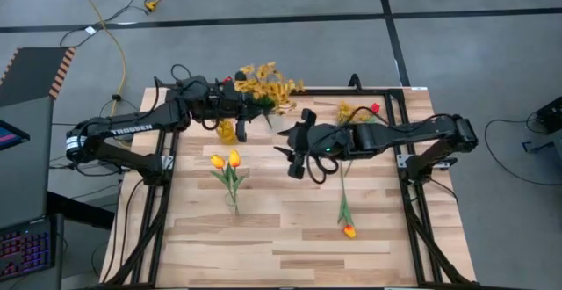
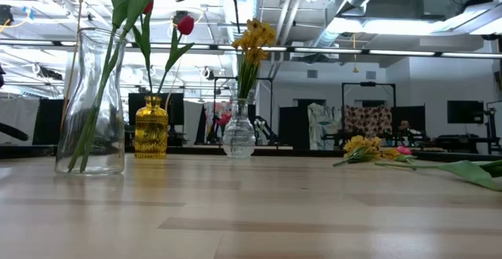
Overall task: Sort flowers into vase by color
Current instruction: Put the right yellow flowers into the top transparent vase
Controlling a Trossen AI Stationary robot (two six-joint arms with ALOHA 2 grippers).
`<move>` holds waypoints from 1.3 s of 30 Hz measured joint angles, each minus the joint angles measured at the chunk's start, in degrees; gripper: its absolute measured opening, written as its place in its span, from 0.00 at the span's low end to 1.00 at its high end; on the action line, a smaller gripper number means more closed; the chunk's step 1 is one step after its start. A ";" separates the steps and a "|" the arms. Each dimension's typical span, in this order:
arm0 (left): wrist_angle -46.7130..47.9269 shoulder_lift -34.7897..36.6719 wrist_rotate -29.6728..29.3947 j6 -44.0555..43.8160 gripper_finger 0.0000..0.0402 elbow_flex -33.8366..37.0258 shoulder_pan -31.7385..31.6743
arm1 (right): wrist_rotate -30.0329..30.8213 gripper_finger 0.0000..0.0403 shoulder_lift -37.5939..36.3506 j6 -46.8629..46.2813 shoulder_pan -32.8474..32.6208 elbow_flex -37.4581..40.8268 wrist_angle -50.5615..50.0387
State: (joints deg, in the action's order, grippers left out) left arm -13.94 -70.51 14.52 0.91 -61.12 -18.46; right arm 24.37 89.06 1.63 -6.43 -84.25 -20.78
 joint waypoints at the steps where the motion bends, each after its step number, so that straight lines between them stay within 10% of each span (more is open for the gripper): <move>1: -0.44 0.01 0.08 0.24 0.02 0.00 -0.76 | 0.16 0.52 -0.75 -0.52 0.04 0.00 -1.26; 23: -6.34 -0.77 15.18 -1.67 0.02 -5.28 -24.06 | 1.27 0.52 -3.72 -3.17 2.41 0.03 -8.62; 39: -6.45 -24.00 41.40 -14.38 0.02 -20.81 -34.87 | 1.23 0.53 -3.50 -4.67 4.35 0.04 -9.17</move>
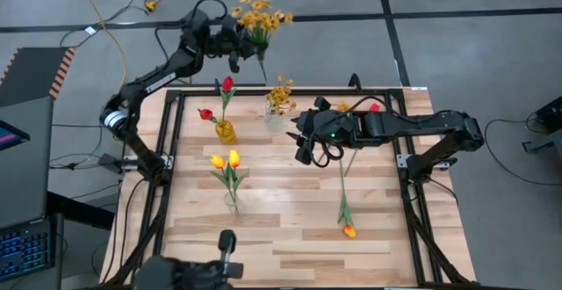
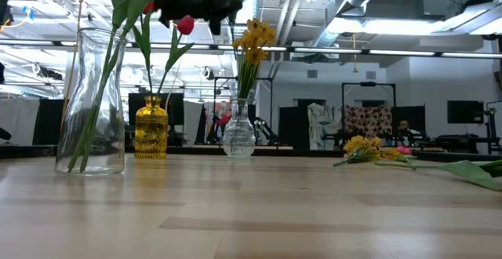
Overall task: Sort flowers into vase by color
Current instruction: Put the right yellow flowers into the top transparent vase
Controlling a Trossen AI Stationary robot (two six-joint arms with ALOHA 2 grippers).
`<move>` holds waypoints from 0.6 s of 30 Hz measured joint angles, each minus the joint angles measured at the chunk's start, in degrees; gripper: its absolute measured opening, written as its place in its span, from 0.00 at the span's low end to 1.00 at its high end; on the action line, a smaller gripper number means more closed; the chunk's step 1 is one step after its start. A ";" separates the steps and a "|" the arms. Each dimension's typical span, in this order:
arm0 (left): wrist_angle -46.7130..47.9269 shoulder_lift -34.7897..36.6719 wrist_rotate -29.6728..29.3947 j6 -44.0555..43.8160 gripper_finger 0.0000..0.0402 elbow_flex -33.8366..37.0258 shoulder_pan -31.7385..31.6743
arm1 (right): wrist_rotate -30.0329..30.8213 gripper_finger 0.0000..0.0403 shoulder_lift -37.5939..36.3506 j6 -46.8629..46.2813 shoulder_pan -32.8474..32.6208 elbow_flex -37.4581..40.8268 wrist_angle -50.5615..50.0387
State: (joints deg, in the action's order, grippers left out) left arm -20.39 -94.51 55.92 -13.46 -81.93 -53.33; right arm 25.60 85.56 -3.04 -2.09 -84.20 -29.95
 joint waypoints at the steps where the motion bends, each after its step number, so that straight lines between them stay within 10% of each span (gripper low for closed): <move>1: -0.06 -0.85 1.24 -0.38 0.02 -0.57 -0.15 | -0.01 0.53 0.00 0.01 0.00 0.00 -0.07; 18: 5.88 -3.16 5.45 5.76 0.02 -1.20 1.08 | -0.02 0.53 0.00 0.02 0.00 0.11 -0.19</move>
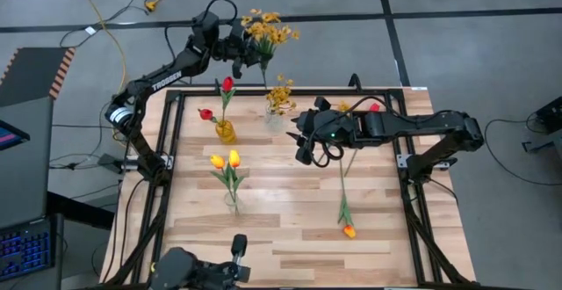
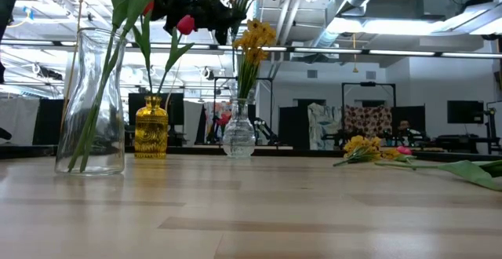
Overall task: Sort flowers into vase by color
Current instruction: Put the right yellow flowers into the top transparent vase
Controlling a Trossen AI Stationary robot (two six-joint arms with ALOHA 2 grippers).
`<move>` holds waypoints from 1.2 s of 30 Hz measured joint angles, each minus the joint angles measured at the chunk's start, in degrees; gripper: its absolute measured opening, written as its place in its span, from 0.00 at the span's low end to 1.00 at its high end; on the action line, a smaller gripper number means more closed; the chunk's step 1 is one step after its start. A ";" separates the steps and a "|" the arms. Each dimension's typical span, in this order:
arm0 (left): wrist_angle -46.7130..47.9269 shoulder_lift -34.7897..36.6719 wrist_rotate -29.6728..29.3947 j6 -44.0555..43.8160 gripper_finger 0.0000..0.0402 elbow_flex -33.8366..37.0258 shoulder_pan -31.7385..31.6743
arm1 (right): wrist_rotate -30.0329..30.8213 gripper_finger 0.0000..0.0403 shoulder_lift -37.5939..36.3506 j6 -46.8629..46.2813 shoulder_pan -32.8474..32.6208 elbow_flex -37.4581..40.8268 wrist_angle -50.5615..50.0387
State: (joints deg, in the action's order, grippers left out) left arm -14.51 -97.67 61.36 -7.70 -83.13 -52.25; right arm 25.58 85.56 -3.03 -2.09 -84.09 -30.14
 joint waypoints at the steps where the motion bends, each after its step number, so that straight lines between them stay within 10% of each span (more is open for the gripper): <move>1: 0.67 0.00 0.01 0.78 0.02 0.00 0.11 | 0.00 0.53 0.00 0.00 0.00 0.00 -0.04; 19: 13.48 0.00 6.21 17.58 0.00 0.04 -0.13 | -0.02 0.53 0.00 -0.02 -0.02 0.02 -1.17; 36: 13.02 -0.32 4.12 15.37 0.00 0.07 2.22 | -0.02 0.53 0.00 -0.07 -0.02 0.02 -0.69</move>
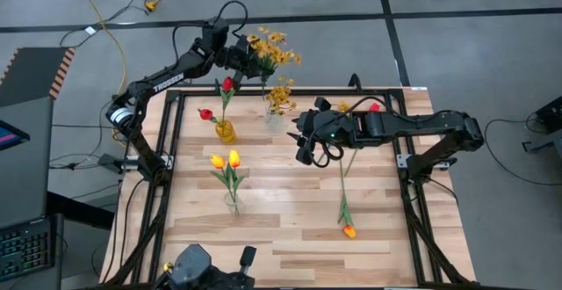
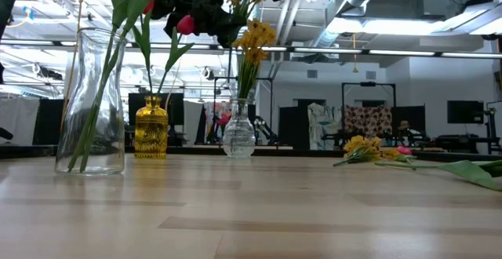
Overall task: Sort flowers into vase by color
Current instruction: Put the right yellow flowers into the top transparent vase
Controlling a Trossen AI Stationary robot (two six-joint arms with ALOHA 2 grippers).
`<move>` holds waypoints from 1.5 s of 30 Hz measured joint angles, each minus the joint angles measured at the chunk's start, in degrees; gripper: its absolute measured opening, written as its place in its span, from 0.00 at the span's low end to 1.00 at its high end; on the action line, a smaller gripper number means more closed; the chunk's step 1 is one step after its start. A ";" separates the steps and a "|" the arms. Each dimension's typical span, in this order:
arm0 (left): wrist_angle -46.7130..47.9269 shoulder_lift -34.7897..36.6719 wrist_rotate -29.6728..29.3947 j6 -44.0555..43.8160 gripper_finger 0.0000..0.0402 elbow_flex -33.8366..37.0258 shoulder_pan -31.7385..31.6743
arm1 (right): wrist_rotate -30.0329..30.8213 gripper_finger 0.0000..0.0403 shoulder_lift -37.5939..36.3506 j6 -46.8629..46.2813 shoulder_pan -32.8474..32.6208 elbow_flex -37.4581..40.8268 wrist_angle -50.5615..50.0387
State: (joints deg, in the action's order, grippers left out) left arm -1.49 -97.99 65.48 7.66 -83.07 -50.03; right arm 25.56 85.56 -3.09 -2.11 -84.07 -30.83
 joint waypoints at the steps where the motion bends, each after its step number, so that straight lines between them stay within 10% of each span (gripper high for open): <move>1: -1.15 -0.40 0.45 -0.86 0.00 0.00 0.17 | 0.00 0.53 0.00 -0.03 0.00 0.00 0.00; 45: -11.97 -5.21 4.67 -4.87 0.00 2.71 0.60 | 0.00 0.53 0.00 0.07 0.00 0.02 -0.07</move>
State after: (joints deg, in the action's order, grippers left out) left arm -13.45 -103.20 70.15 2.79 -80.36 -49.43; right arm 25.56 85.56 -3.03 -2.11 -84.05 -30.89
